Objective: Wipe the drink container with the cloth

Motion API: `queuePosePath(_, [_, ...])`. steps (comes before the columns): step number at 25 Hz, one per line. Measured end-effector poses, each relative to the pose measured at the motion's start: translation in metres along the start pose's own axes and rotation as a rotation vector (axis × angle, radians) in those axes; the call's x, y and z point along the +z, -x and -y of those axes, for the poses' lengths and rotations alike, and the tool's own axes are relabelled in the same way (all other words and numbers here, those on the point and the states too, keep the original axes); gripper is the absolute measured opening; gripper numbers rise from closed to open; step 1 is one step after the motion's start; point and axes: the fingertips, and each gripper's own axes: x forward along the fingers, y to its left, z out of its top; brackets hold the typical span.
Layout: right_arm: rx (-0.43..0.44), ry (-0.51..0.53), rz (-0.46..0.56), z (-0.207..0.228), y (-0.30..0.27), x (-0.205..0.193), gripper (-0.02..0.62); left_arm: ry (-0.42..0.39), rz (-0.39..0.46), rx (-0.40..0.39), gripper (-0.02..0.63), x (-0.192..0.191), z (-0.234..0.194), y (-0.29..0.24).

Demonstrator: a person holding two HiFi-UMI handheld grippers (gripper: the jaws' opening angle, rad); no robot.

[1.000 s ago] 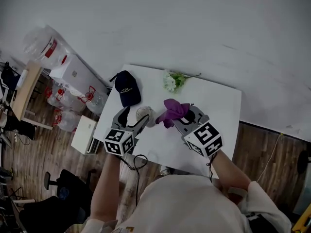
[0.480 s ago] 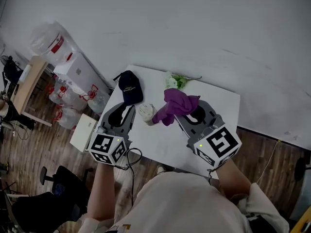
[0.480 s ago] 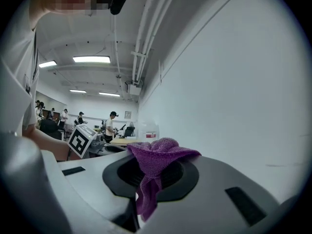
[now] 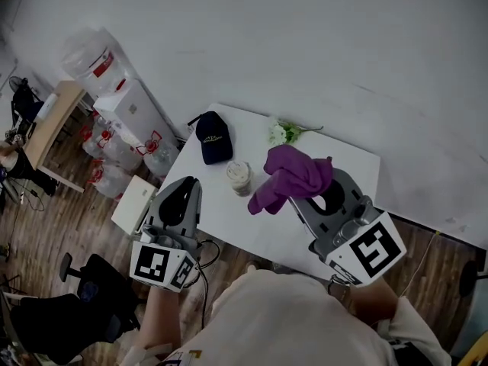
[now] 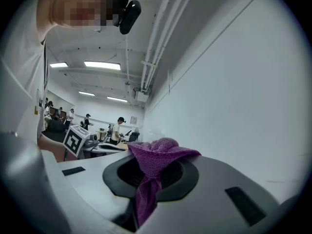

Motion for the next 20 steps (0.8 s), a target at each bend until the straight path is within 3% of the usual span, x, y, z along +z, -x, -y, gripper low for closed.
queuePosePath(7, [-0.001, -0.015, -0.020, -0.016, 0.008, -0.004, 0.068, 0.035, -0.033, 0.026, 0.031, 0.004, -0.003, 0.030])
queuePosePath(14, [-0.012, 0.006, -0.070, -0.031, -0.002, -0.022, 0.068, -0.051, -0.032, 0.015, 0.026, 0.003, 0.000, 0.042])
queuePosePath(20, [-0.004, 0.022, -0.084, -0.040, -0.013, -0.023, 0.067, -0.054, -0.030, -0.011, 0.026, 0.006, -0.003, 0.046])
